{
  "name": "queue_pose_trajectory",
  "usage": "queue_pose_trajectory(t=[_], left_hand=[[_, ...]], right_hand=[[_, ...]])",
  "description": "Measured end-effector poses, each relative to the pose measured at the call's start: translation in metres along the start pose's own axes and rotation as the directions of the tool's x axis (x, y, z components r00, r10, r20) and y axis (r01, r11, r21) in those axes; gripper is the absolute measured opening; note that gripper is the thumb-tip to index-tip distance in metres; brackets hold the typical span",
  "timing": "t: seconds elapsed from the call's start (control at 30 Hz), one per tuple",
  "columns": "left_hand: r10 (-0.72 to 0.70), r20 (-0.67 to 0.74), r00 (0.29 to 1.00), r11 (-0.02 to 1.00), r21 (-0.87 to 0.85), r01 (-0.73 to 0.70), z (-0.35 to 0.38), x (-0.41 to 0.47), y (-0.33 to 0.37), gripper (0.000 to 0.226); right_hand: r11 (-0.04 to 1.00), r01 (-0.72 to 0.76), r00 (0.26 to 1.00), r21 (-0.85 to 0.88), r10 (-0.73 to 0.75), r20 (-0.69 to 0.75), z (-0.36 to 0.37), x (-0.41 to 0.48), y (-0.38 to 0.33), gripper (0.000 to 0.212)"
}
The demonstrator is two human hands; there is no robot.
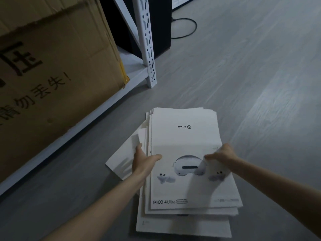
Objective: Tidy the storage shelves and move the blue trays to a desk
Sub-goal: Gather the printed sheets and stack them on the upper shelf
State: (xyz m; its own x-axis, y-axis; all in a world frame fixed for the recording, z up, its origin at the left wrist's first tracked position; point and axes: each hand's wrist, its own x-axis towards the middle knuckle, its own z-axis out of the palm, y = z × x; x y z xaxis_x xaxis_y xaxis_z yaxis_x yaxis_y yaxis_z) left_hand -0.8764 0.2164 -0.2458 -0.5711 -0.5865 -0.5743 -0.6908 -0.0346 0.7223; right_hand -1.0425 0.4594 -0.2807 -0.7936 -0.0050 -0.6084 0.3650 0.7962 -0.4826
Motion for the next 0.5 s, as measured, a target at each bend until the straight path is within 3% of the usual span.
queue_pose_trajectory(t=[0.07, 0.13, 0.17, 0.23, 0.3, 0.37, 0.43, 0.5], left_hand=[[-0.007, 0.044, 0.999, 1.0, 0.017, 0.006, 0.001, 0.001, 0.001, 0.092], [-0.035, 0.06, 0.998, 0.994, 0.107, 0.029, -0.002, -0.002, -0.004, 0.085], [-0.041, 0.013, 0.999, 0.98, 0.194, 0.038, -0.003, -0.003, -0.01, 0.077], [-0.097, -0.226, 0.969, 0.934, 0.315, 0.167, -0.007, -0.006, -0.02, 0.066], [-0.294, -0.383, 0.876, 0.917, 0.146, 0.372, -0.014, -0.006, -0.023, 0.065], [-0.402, -0.386, 0.83, 0.901, -0.003, 0.435, -0.025, -0.004, -0.019, 0.071], [-0.396, -0.371, 0.84, 0.91, -0.036, 0.413, -0.034, 0.0, -0.017, 0.078], [-0.275, -0.308, 0.911, 0.957, 0.0, 0.289, -0.038, -0.001, -0.015, 0.086]], right_hand=[[0.999, -0.005, 1.0, 0.054, 0.004, 0.025, 0.002, -0.006, 0.012, 0.049], [0.999, 0.021, 0.999, 0.031, -0.022, 0.042, 0.002, -0.011, 0.017, 0.035], [0.999, 0.042, 0.999, -0.015, -0.042, 0.021, 0.001, -0.013, 0.016, 0.034], [0.997, 0.057, 0.996, -0.054, -0.06, -0.067, 0.002, -0.012, 0.009, 0.045], [0.999, 0.043, 0.995, -0.019, -0.045, -0.091, 0.006, -0.009, -0.002, 0.06], [1.0, 0.02, 0.996, -0.013, -0.021, -0.086, 0.014, 0.0, -0.008, 0.072], [0.994, 0.016, 0.994, -0.112, -0.027, -0.104, 0.019, -0.003, -0.015, 0.081], [0.982, 0.07, 0.991, -0.175, -0.089, -0.104, 0.024, -0.017, -0.018, 0.076]])
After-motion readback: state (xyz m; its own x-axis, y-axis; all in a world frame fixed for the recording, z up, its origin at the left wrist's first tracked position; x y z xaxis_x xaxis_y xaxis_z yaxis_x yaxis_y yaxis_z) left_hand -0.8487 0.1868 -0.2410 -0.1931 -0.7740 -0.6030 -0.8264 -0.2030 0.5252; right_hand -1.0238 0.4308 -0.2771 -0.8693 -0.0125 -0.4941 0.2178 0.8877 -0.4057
